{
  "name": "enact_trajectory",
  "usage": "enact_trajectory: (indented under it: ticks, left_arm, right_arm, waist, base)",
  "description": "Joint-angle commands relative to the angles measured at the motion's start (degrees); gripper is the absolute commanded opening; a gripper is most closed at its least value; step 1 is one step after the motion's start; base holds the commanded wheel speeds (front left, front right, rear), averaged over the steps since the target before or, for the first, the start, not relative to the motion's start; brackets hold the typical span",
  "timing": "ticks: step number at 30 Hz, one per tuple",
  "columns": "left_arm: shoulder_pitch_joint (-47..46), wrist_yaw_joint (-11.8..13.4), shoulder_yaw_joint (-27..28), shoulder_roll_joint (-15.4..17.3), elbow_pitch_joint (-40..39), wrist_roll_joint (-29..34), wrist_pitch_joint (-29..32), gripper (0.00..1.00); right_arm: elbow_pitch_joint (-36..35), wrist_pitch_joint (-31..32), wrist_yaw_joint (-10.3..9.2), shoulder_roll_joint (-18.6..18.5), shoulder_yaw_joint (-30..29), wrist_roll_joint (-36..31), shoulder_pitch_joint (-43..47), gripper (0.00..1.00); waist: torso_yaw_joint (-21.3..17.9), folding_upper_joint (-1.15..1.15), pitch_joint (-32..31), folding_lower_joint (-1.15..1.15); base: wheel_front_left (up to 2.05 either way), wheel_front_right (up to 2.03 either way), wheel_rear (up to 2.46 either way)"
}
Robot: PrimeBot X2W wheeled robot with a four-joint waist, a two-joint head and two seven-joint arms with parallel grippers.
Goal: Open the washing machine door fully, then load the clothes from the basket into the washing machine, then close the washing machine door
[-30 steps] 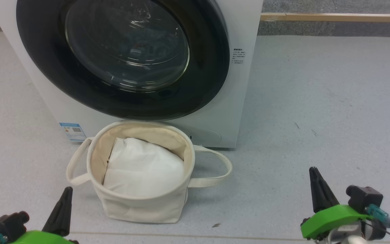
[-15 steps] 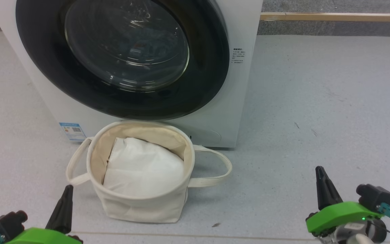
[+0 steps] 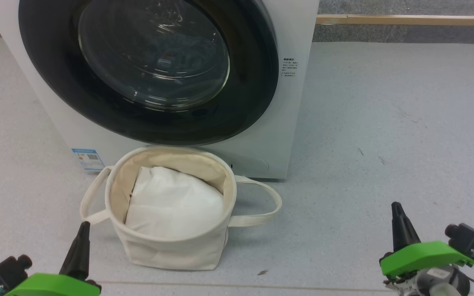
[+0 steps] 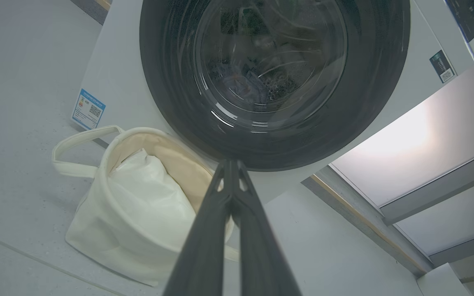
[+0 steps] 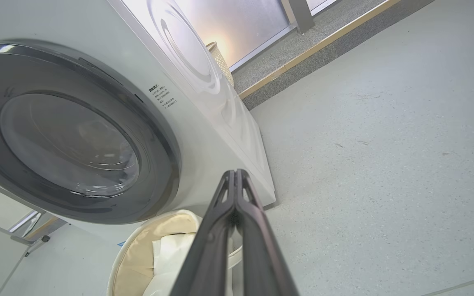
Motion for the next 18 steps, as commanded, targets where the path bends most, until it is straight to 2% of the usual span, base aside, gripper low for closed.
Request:
enact_trajectory:
  ticks: [1, 18]
  left_arm:
    - [-2.13, -0.12, 1.74, 0.57, -2.17, -1.07, 0.46, 0.0]
    - [-1.69, -0.18, 3.85, -1.89, -3.49, -7.94, 3.33, 0.0]
  right_arm:
    - [-2.28, 0.46, 0.0, 0.06, -0.25, 1.49, -1.98, 0.0]
    - [-3.25, 3.34, 0.0, 0.45, -2.06, 11.39, -1.57, 0.0]
  waist:
    - [0.0, 0.0, 0.01, 0.0]
    - [-0.03, 0.0, 0.1, 0.0]
  base:
    - [0.0, 0.0, 0.0]
    - [0.0, 0.0, 0.0]
